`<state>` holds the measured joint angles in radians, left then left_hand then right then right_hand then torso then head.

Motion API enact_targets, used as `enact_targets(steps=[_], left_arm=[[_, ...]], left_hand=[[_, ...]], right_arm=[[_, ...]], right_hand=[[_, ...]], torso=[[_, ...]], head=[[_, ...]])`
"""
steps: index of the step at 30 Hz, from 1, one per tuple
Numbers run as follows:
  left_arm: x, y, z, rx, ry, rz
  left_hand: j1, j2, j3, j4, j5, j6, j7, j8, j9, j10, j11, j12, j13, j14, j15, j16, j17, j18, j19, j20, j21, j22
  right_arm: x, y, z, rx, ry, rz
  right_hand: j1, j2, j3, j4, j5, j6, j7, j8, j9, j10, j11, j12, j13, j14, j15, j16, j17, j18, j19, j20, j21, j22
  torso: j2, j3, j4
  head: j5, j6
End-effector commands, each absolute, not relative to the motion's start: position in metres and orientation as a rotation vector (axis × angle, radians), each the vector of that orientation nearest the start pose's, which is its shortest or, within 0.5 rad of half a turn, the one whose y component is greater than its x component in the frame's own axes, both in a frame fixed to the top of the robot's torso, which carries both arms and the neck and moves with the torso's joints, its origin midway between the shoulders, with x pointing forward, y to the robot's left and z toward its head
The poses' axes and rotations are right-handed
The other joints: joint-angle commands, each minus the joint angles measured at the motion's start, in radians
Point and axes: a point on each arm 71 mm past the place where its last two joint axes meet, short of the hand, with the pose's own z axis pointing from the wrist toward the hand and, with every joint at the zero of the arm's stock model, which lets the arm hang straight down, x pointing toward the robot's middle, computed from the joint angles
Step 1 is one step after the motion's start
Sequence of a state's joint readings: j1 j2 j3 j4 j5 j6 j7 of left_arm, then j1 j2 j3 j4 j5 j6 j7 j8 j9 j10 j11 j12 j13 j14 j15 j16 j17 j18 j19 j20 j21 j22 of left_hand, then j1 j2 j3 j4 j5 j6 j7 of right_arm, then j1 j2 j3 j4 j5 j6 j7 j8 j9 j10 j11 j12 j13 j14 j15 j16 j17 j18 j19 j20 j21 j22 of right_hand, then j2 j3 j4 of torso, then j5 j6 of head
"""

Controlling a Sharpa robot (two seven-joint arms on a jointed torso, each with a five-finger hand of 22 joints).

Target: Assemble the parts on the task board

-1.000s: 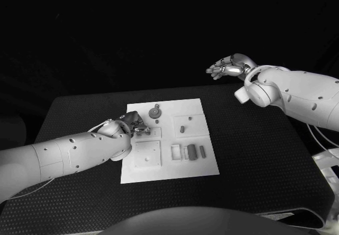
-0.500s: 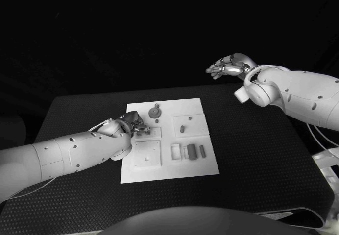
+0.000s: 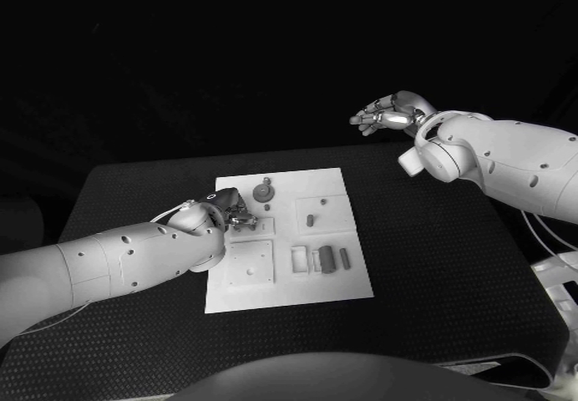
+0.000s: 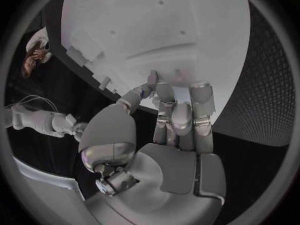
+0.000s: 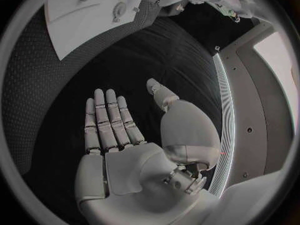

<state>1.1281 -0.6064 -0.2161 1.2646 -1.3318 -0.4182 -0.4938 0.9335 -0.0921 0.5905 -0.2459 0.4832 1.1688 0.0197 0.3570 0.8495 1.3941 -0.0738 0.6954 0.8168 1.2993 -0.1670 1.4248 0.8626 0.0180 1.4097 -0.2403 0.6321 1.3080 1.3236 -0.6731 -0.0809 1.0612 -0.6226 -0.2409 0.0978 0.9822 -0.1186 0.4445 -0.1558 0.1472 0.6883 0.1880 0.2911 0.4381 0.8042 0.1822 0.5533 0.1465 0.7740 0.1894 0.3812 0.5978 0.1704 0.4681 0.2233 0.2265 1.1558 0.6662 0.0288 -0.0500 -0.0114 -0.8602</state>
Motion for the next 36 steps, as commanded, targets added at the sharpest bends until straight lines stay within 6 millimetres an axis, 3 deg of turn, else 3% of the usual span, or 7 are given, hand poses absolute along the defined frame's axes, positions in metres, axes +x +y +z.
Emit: enact_targets(steps=[1, 22, 36], left_arm=[[0.479, 0.172, -0.315, -0.033, 2.020, -0.242], [0.477, 0.172, -0.318, 0.025, 2.065, -0.206], [0.479, 0.182, -0.319, -0.098, 2.071, -0.214]], left_hand=[[0.024, 0.010, 0.022, -0.021, 0.033, 0.053, -0.016, 0.002, -0.001, 0.025, -0.019, 0.004, 0.001, 0.013, -0.028, 0.005, 0.000, 0.017, 0.017, -0.017, 0.005, 0.022], [0.030, 0.014, 0.024, -0.022, 0.024, 0.052, -0.016, 0.002, -0.001, 0.024, -0.018, 0.004, 0.001, 0.012, -0.027, 0.007, -0.001, 0.014, 0.015, -0.014, 0.008, 0.022], [0.024, 0.022, 0.023, -0.020, 0.028, 0.052, -0.015, 0.002, -0.001, 0.024, -0.018, 0.005, 0.000, 0.011, -0.026, 0.008, -0.002, 0.013, 0.013, -0.012, 0.010, 0.022]], right_arm=[[0.579, -0.258, -0.158, 0.594, 1.638, 0.932], [0.579, -0.257, -0.159, 0.593, 1.640, 0.935], [0.578, -0.257, -0.158, 0.593, 1.640, 0.935]], right_hand=[[-0.010, 0.001, -0.001, 0.007, 0.000, -0.009, 0.054, 0.006, -0.002, -0.007, 0.002, 0.006, -0.001, -0.008, 0.001, -0.007, 0.002, -0.015, -0.002, 0.001, -0.006, 0.002], [-0.012, 0.001, -0.001, 0.010, 0.000, -0.009, 0.054, 0.006, -0.002, -0.007, 0.002, 0.006, -0.002, -0.008, 0.001, -0.008, 0.003, -0.015, -0.002, 0.001, -0.008, 0.003], [-0.012, 0.000, -0.002, 0.011, 0.000, -0.009, 0.054, 0.006, -0.003, -0.007, 0.002, 0.007, -0.003, -0.008, 0.001, -0.008, 0.003, -0.015, -0.002, 0.001, -0.009, 0.004]], torso=[[0.000, -0.0002, 0.0004], [0.000, -0.0008, 0.0014], [0.000, -0.0012, 0.0008]], head=[[-0.001, -0.001], [0.000, -0.005], [0.004, -0.002]])
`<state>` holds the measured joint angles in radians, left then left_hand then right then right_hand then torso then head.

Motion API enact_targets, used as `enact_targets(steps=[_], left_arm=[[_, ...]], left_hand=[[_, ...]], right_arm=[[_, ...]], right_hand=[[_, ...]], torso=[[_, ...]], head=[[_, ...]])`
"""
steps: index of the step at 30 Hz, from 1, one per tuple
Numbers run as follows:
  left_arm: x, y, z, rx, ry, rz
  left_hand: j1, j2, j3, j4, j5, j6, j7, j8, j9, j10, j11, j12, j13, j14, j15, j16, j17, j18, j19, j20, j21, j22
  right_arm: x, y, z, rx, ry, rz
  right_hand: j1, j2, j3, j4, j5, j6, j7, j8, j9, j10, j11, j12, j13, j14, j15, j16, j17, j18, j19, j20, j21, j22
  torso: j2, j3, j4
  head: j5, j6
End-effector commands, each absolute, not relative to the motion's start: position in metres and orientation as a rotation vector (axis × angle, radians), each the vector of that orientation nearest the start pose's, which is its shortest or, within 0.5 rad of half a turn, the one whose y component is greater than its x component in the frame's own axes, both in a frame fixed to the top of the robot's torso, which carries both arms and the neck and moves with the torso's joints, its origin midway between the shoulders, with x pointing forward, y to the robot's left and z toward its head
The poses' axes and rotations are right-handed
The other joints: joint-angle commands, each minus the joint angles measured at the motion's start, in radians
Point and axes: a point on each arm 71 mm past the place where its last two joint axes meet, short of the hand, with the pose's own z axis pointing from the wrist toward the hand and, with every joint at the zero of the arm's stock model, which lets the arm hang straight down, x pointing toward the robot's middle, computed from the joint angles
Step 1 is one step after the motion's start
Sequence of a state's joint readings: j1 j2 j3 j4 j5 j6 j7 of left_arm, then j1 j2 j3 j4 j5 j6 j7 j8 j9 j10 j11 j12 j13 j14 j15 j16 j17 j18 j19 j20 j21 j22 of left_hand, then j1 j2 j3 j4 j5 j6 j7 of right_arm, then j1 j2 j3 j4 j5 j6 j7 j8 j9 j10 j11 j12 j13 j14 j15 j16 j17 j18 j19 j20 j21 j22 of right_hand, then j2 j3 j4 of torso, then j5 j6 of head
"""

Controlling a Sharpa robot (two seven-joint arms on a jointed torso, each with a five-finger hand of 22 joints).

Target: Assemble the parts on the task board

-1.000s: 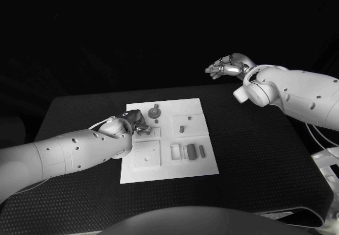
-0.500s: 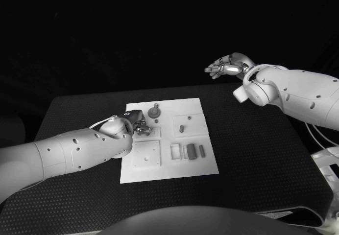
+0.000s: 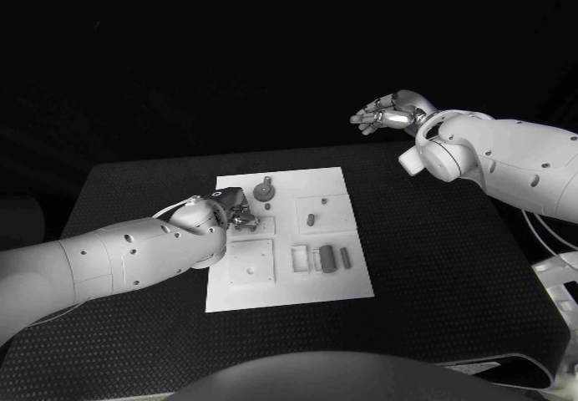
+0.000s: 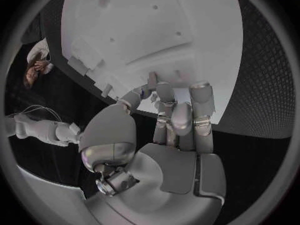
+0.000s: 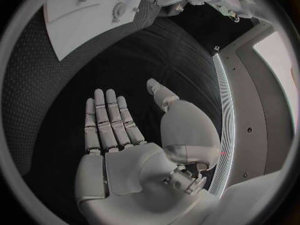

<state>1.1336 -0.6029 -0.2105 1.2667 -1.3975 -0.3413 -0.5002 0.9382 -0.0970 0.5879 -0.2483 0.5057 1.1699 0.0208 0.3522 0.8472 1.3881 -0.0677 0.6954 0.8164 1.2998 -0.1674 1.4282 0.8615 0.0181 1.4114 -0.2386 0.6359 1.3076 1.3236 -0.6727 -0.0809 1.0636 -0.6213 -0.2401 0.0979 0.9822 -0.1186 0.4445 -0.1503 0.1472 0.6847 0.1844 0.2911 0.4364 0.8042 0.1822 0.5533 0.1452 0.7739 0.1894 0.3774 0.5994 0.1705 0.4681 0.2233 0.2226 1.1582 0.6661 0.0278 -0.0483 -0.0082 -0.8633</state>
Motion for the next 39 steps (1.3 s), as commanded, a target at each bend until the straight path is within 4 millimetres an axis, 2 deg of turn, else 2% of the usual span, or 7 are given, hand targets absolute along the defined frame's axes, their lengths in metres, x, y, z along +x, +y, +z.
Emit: enact_targets(steps=[1, 8, 18, 39], left_arm=[[0.479, 0.182, -0.319, -0.107, 2.067, -0.222], [0.478, 0.181, -0.318, -0.183, 2.065, -0.286], [0.483, 0.189, -0.309, -0.315, 1.967, -0.344], [0.487, 0.192, -0.299, -0.389, 1.838, -0.414]], left_hand=[[0.020, 0.027, 0.026, -0.017, 0.005, 0.051, -0.016, 0.007, 0.001, 0.030, -0.024, 0.005, 0.001, 0.011, -0.026, 0.004, -0.001, 0.013, 0.011, -0.014, 0.006, 0.022], [0.019, 0.027, 0.025, -0.019, -0.008, 0.047, -0.015, 0.006, 0.000, 0.027, -0.023, 0.003, -0.001, 0.009, -0.026, 0.003, -0.003, 0.016, 0.008, -0.016, 0.006, 0.022], [0.021, 0.025, 0.026, -0.019, -0.013, 0.046, -0.015, 0.005, 0.000, 0.027, -0.023, 0.002, -0.001, 0.008, -0.026, 0.003, -0.004, 0.017, 0.007, -0.017, 0.007, 0.021], [0.030, 0.021, 0.028, -0.014, -0.040, 0.042, -0.013, 0.001, -0.002, 0.025, -0.023, -0.002, -0.005, 0.007, -0.026, 0.001, -0.008, 0.022, 0.006, -0.021, 0.006, 0.019]], right_arm=[[0.579, -0.257, -0.158, 0.593, 1.639, 0.935], [0.579, -0.257, -0.158, 0.594, 1.639, 0.934], [0.579, -0.258, -0.158, 0.594, 1.637, 0.933], [0.579, -0.260, -0.158, 0.596, 1.637, 0.932]], right_hand=[[-0.012, 0.000, -0.002, 0.005, 0.000, -0.005, 0.058, 0.006, -0.001, -0.007, 0.002, 0.007, -0.001, -0.008, 0.001, -0.004, 0.002, -0.015, -0.002, 0.000, -0.005, 0.001], [-0.013, 0.001, -0.002, 0.007, 0.000, -0.005, 0.058, 0.006, -0.001, -0.007, 0.002, 0.007, -0.002, -0.008, 0.001, -0.005, 0.002, -0.015, -0.002, 0.001, -0.006, 0.002], [-0.014, 0.001, -0.002, 0.008, 0.000, -0.005, 0.058, 0.007, -0.002, -0.007, 0.002, 0.007, -0.002, -0.008, 0.002, -0.006, 0.002, -0.015, -0.003, 0.001, -0.007, 0.003], [-0.015, 0.002, -0.003, 0.010, 0.000, -0.005, 0.058, 0.007, -0.002, -0.007, 0.002, 0.008, -0.003, -0.008, 0.002, -0.006, 0.003, -0.015, -0.003, 0.001, -0.008, 0.004]], torso=[[0.000, -0.0001, -0.0010], [0.000, 0.0005, -0.0007], [0.000, 0.0006, -0.0013], [0.000, 0.0000, -0.0007]], head=[[0.001, 0.001], [0.001, 0.003], [-0.001, 0.007], [-0.004, 0.007]])
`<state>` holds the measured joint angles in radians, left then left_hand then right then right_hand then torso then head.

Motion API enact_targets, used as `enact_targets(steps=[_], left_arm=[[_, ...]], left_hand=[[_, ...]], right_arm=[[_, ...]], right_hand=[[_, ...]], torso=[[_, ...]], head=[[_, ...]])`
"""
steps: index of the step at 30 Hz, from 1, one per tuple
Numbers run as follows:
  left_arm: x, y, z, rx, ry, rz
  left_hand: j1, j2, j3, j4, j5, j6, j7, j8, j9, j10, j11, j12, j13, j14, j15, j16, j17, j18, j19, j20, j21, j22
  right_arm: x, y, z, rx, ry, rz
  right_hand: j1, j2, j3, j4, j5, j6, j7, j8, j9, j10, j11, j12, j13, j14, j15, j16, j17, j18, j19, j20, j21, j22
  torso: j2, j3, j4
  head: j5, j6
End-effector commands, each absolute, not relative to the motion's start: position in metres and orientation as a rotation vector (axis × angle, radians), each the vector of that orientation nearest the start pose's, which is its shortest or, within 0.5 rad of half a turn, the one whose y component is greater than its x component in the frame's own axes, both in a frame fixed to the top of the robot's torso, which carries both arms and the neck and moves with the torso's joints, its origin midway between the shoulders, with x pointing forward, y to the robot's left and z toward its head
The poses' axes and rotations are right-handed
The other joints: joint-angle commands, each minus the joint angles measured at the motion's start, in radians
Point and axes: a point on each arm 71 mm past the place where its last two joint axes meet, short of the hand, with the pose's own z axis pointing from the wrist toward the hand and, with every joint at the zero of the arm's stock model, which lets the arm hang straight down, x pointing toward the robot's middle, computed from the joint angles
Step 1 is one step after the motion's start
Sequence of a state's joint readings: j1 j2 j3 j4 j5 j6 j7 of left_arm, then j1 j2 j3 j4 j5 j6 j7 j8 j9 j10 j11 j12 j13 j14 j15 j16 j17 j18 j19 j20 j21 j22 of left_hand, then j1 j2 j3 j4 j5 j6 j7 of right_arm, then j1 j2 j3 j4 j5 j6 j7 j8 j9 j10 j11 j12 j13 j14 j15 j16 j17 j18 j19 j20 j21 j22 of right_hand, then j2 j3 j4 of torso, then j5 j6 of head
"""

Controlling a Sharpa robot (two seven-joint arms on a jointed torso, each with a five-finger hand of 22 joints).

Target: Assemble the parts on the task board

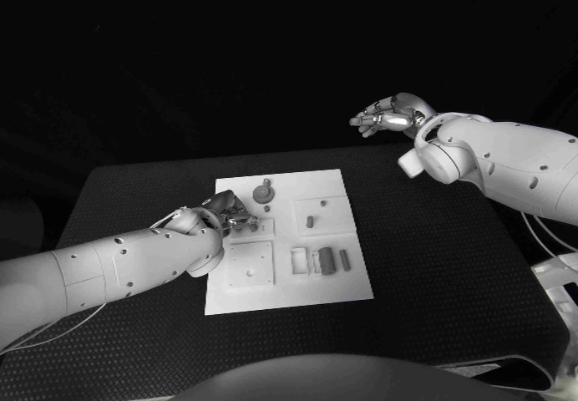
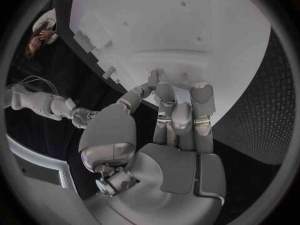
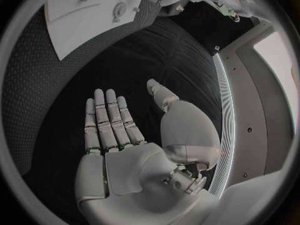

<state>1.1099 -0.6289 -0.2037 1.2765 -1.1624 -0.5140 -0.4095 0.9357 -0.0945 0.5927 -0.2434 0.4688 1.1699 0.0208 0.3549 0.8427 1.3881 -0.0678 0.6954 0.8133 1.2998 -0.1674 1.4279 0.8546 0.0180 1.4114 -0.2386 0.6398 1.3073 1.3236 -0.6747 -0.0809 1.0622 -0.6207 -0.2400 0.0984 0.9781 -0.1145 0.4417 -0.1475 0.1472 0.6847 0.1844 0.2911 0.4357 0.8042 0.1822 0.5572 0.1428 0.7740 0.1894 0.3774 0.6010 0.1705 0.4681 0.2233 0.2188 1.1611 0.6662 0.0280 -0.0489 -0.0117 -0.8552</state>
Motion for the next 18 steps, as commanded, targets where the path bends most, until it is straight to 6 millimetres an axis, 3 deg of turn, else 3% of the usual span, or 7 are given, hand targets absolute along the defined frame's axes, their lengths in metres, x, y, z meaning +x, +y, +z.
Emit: enact_targets(steps=[1, 9, 15, 18], left_arm=[[0.4876, 0.1928, -0.2988, -0.392, 1.836, -0.413], [0.4886, 0.1930, -0.2995, -0.359, 1.845, -0.379], [0.4885, 0.1929, -0.3035, -0.343, 1.901, -0.355], [0.4890, 0.1930, -0.3042, -0.344, 1.908, -0.350]], left_hand=[[0.032, 0.019, 0.023, -0.019, -0.004, 0.042, -0.013, -0.001, 0.002, 0.025, -0.023, -0.002, -0.002, 0.007, -0.026, 0.001, -0.002, 0.022, 0.006, -0.021, 0.002, 0.020], [0.035, 0.020, 0.023, -0.018, -0.011, 0.041, -0.013, -0.002, 0.002, 0.025, -0.023, -0.003, -0.003, 0.007, -0.027, 0.000, -0.003, 0.022, 0.006, -0.021, 0.002, 0.020], [0.036, 0.019, 0.020, -0.013, -0.058, 0.036, -0.010, -0.008, -0.001, 0.021, -0.021, -0.007, -0.006, 0.005, -0.025, -0.003, -0.008, 0.022, 0.001, -0.021, -0.001, 0.018], [0.035, 0.017, 0.019, -0.010, -0.065, 0.034, -0.009, -0.009, -0.001, 0.020, -0.021, -0.008, -0.007, 0.005, -0.025, -0.004, -0.009, 0.022, 0.001, -0.021, -0.001, 0.018]], right_arm=[[0.5787, -0.2603, -0.1584, 0.596, 1.636, 0.931], [0.5786, -0.2602, -0.1584, 0.596, 1.637, 0.932], [0.5787, -0.2606, -0.1585, 0.597, 1.637, 0.931], [0.5788, -0.2603, -0.1585, 0.596, 1.637, 0.931]], right_hand=[[-0.011, -0.002, 0.000, 0.008, 0.000, -0.005, 0.058, 0.007, -0.001, -0.007, 0.002, 0.004, -0.001, -0.008, 0.002, -0.006, 0.001, -0.016, -0.003, 0.001, -0.005, 0.001], [-0.011, -0.002, 0.000, 0.008, 0.000, -0.005, 0.058, 0.007, -0.002, -0.007, 0.002, 0.004, -0.001, -0.008, 0.002, -0.007, 0.002, -0.016, -0.003, 0.001, -0.005, 0.002], [-0.011, -0.002, 0.000, 0.009, 0.000, -0.006, 0.058, 0.007, -0.002, -0.007, 0.002, 0.004, -0.001, -0.008, 0.002, -0.007, 0.002, -0.016, -0.003, 0.001, -0.006, 0.002], [-0.011, -0.002, 0.000, 0.009, 0.000, -0.006, 0.058, 0.007, -0.002, -0.007, 0.002, 0.004, -0.001, -0.008, 0.002, -0.007, 0.002, -0.016, -0.003, 0.000, -0.006, 0.002]], torso=[[0.000, -0.0004, 0.0000], [0.000, 0.0002, 0.0001], [0.000, 0.0001, 0.0000], [0.000, 0.0003, 0.0000]], head=[[0.000, -0.001], [0.000, -0.001], [0.001, -0.001], [0.002, -0.002]])
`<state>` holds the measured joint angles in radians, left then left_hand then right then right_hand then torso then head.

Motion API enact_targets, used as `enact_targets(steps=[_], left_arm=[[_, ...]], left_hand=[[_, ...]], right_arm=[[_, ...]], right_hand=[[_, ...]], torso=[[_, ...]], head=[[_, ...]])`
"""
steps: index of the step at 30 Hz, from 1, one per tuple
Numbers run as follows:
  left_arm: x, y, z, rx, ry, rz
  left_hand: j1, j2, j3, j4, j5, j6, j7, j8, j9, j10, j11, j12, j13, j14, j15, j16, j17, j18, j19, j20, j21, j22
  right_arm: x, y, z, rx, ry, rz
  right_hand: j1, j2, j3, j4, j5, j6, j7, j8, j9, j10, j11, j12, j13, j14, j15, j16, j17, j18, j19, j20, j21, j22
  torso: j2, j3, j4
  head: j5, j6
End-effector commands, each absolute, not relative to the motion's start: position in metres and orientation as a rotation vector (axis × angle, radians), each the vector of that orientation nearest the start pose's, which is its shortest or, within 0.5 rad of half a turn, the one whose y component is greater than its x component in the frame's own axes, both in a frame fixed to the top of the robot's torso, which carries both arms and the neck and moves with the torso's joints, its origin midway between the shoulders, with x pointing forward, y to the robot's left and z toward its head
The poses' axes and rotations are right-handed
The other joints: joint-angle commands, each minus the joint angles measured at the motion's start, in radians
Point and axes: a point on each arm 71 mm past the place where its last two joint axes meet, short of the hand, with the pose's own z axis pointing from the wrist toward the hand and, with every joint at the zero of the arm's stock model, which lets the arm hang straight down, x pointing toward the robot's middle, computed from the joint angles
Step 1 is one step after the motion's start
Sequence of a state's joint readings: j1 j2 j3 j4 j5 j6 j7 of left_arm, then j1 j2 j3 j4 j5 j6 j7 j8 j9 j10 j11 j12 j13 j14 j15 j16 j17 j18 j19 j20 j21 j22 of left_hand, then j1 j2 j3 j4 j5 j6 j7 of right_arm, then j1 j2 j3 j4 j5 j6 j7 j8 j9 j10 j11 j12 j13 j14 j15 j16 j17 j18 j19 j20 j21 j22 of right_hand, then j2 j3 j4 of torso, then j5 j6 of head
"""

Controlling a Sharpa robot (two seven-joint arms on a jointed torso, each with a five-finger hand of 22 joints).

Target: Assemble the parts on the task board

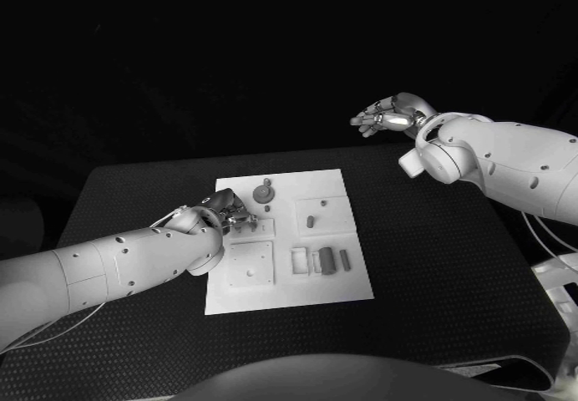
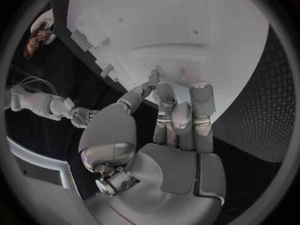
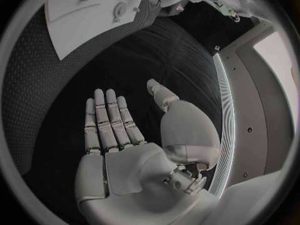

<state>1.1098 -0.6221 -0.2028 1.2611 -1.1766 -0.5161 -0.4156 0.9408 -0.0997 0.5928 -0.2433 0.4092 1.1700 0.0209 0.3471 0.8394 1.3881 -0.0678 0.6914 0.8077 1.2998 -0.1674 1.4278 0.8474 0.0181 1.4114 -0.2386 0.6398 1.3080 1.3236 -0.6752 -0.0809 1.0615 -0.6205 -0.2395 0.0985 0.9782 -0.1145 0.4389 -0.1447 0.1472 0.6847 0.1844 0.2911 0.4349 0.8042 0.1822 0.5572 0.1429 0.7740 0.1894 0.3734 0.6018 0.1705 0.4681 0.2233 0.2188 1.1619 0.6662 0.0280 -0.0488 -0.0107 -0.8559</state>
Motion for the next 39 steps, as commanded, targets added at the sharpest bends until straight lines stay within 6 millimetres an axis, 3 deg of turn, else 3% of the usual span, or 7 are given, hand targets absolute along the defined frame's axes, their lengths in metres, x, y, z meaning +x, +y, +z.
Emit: enact_targets(steps=[1, 6, 9, 15, 17, 19, 39], left_arm=[[0.4893, 0.1934, -0.3045, -0.344, 1.910, -0.347], [0.4905, 0.1960, -0.3056, -0.352, 1.917, -0.337], [0.4907, 0.1953, -0.3059, -0.354, 1.920, -0.339], [0.4906, 0.1939, -0.3060, -0.356, 1.921, -0.347], [0.4907, 0.1941, -0.3061, -0.358, 1.921, -0.348], [0.4906, 0.1945, -0.3062, -0.359, 1.923, -0.349], [0.4897, 0.1959, -0.3065, -0.364, 1.931, -0.361]], left_hand=[[0.029, 0.021, 0.019, -0.010, -0.006, 0.034, -0.009, -0.002, 0.002, 0.020, -0.021, -0.004, -0.001, 0.005, -0.025, -0.004, -0.002, 0.023, 0.000, -0.021, -0.002, 0.017], [0.021, 0.009, 0.015, 0.002, -0.022, 0.029, -0.007, -0.005, 0.000, 0.016, -0.020, -0.006, -0.003, 0.004, -0.024, -0.008, -0.006, 0.023, -0.002, -0.021, -0.005, 0.016], [0.017, -0.005, 0.012, 0.015, -0.059, 0.025, -0.006, -0.009, -0.001, 0.014, -0.019, -0.007, -0.004, 0.004, -0.024, -0.010, -0.009, 0.024, -0.003, -0.022, -0.008, 0.016], [0.001, -0.026, 0.004, 0.037, -0.076, 0.022, -0.005, -0.011, -0.002, 0.012, -0.018, -0.006, -0.005, 0.004, -0.024, -0.011, -0.012, 0.025, -0.002, -0.023, -0.011, 0.015], [-0.004, -0.029, -0.001, 0.041, -0.078, 0.021, -0.005, -0.012, -0.002, 0.012, -0.018, -0.006, -0.006, 0.005, -0.024, -0.011, -0.012, 0.025, -0.002, -0.023, -0.011, 0.016], [-0.020, -0.014, -0.046, 0.025, -0.042, 0.020, -0.005, -0.011, 0.001, 0.010, -0.018, -0.004, -0.005, 0.003, -0.024, -0.010, -0.012, 0.026, -0.004, -0.024, -0.011, 0.018], [-0.051, -0.059, -0.073, 0.051, -0.050, 0.018, -0.005, -0.015, -0.001, 0.008, -0.019, -0.004, -0.007, 0.002, -0.025, -0.012, -0.016, 0.028, -0.005, -0.026, -0.017, 0.016]], right_arm=[[0.5788, -0.2598, -0.1585, 0.596, 1.638, 0.932], [0.5788, -0.2599, -0.1585, 0.596, 1.638, 0.932], [0.5788, -0.2600, -0.1585, 0.596, 1.637, 0.931], [0.5789, -0.2593, -0.1586, 0.595, 1.638, 0.933], [0.5789, -0.2593, -0.1586, 0.595, 1.638, 0.933], [0.5789, -0.2594, -0.1586, 0.595, 1.638, 0.932], [0.5789, -0.2593, -0.1586, 0.596, 1.638, 0.932]], right_hand=[[-0.011, -0.002, 0.002, 0.006, 0.000, -0.006, 0.058, 0.007, -0.001, -0.007, 0.002, 0.004, -0.002, -0.008, 0.002, -0.003, 0.001, -0.016, -0.003, 0.000, -0.006, 0.002], [-0.011, -0.002, 0.002, 0.006, 0.000, -0.006, 0.058, 0.007, -0.001, -0.007, 0.002, 0.004, -0.002, -0.008, 0.002, -0.003, 0.002, -0.016, -0.003, 0.000, -0.007, 0.002], [-0.011, -0.002, 0.002, 0.007, 0.000, -0.006, 0.058, 0.007, -0.001, -0.007, 0.002, 0.004, -0.002, -0.008, 0.002, -0.004, 0.002, -0.016, -0.003, 0.000, -0.007, 0.002], [-0.011, -0.002, 0.002, 0.007, 0.000, -0.006, 0.058, 0.007, -0.001, -0.007, 0.002, 0.004, -0.002, -0.008, 0.002, -0.004, 0.002, -0.016, -0.003, 0.000, -0.007, 0.003], [-0.011, -0.002, 0.002, 0.007, 0.000, -0.006, 0.058, 0.007, -0.001, -0.007, 0.002, 0.004, -0.002, -0.008, 0.002, -0.004, 0.002, -0.016, -0.003, 0.000, -0.007, 0.003], [-0.011, -0.002, 0.002, 0.007, 0.000, -0.006, 0.058, 0.007, -0.002, -0.007, 0.002, 0.004, -0.002, -0.008, 0.002, -0.004, 0.002, -0.016, -0.003, 0.000, -0.007, 0.003], [-0.011, -0.002, 0.002, 0.008, 0.000, -0.006, 0.058, 0.007, -0.002, -0.007, 0.002, 0.005, -0.003, -0.008, 0.002, -0.005, 0.003, -0.016, -0.003, 0.000, -0.009, 0.004]], torso=[[0.000, 0.0004, 0.0000], [0.000, 0.0003, -0.0006], [0.000, 0.0005, -0.0007], [0.000, 0.0003, -0.0005], [0.000, 0.0005, -0.0005], [0.000, 0.0002, -0.0005], [0.000, -0.0003, -0.0001]], head=[[0.001, -0.001], [0.001, -0.002], [0.002, -0.003], [0.000, -0.003], [0.000, -0.003], [0.000, -0.003], [-0.001, -0.003]])
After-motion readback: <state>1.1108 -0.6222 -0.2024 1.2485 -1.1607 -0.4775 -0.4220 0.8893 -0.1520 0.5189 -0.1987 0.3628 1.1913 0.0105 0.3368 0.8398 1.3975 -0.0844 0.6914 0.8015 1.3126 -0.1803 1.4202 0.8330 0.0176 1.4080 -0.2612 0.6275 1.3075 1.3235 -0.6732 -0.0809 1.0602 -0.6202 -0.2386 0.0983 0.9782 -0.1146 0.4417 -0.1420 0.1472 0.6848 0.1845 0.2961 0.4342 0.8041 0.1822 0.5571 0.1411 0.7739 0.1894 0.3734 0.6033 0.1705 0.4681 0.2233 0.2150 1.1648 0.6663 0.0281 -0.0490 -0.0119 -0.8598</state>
